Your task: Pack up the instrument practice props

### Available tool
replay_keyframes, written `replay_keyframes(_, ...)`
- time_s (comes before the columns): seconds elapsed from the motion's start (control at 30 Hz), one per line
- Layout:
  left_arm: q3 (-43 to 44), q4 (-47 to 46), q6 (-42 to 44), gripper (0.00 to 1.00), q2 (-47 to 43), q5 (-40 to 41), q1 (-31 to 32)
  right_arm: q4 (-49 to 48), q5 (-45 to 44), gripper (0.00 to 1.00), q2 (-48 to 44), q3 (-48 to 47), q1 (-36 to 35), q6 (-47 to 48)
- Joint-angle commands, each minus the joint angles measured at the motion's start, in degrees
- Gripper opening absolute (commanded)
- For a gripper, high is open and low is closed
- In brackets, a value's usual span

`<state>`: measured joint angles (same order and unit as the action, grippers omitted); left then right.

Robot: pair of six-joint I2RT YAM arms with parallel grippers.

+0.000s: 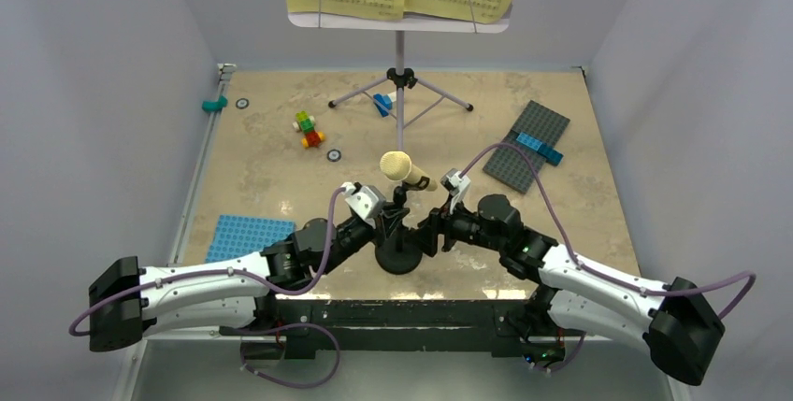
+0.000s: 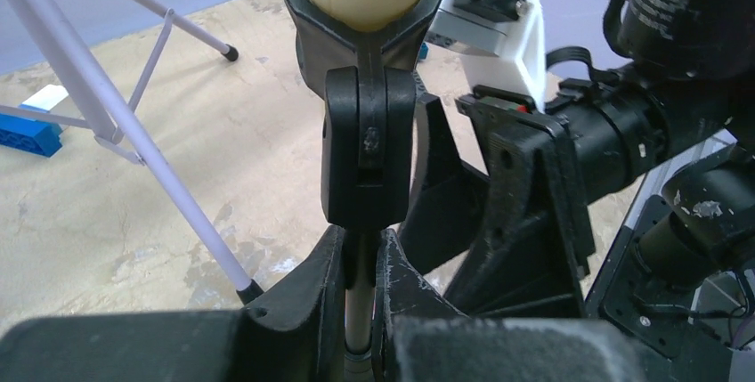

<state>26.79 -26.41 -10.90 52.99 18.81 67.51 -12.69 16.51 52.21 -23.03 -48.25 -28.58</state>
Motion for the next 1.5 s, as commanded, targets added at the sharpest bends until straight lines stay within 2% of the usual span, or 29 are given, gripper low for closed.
replay_keyframes(0.0, 0.7, -1.8, -0.7, 0.0, 1.9, 0.7, 3.2, -8.0, -3.3, 0.63, 1.1, -0.2, -0.6, 0.9)
replay_keyframes(0.17, 0.4, -2.5, -1.2, 0.0, 2.4, 1.6, 3.4, -8.0, -2.8, 0.49, 1.2, 0.4, -0.9, 1.9)
replay_keyframes(0.23, 0.4, -2.6, -1.3, 0.0, 2.3, 1.9, 3.4, -8.2, -2.2, 0.47, 0.6, 1.1, -1.0, 2.5)
replay_keyframes(0.57, -0.5, -2.7, -1.8, 0.0, 1.7, 2.1, 3.4, -7.0, -1.8, 0.5, 0.1, 2.3, -1.3, 5.3)
replay_keyframes(0.67, -0.5, -2.6, -2.0, 0.0, 1.8, 2.0, 3.4, -7.7, -2.2, 0.42, 0.3, 2.1, -1.3, 5.5)
replay_keyframes(0.9, -0.6, -2.5, -2.7, 0.0, 2.1, 1.8, 3.5, -9.6, -3.1, 0.12, 1.3, 2.1, -3.0, 9.3)
replay_keyframes(0.93, -0.6, -2.4, -2.8, 0.0, 2.2, 1.8, 3.5, -10.0, -4.0, 0.05, 1.1, 2.3, -3.7, 10.6)
replay_keyframes(0.97, -0.6, -2.4, -3.0, 0.0, 2.3, 1.8, 3.5, -10.3, -5.6, 0.0, 0.9, 2.5, -4.7, 12.1)
replay_keyframes(1.13, -0.5, -1.5, -3.8, 0.0, 2.8, 2.5, 3.7, -11.5, -18.0, 0.0, 0.0, 3.6, -10.5, 20.2)
replay_keyframes(1.27, -0.9, -1.0, -4.5, 0.0, 2.9, 3.2, 3.9, -13.6, -31.7, 0.0, 0.1, 3.9, -16.5, 27.5)
replay_keyframes(1.47, -1.6, -0.6, -5.4, 0.0, 2.7, 4.0, 3.9, -19.0, -48.2, 0.0, 3.9, 3.8, -25.9, 41.5)
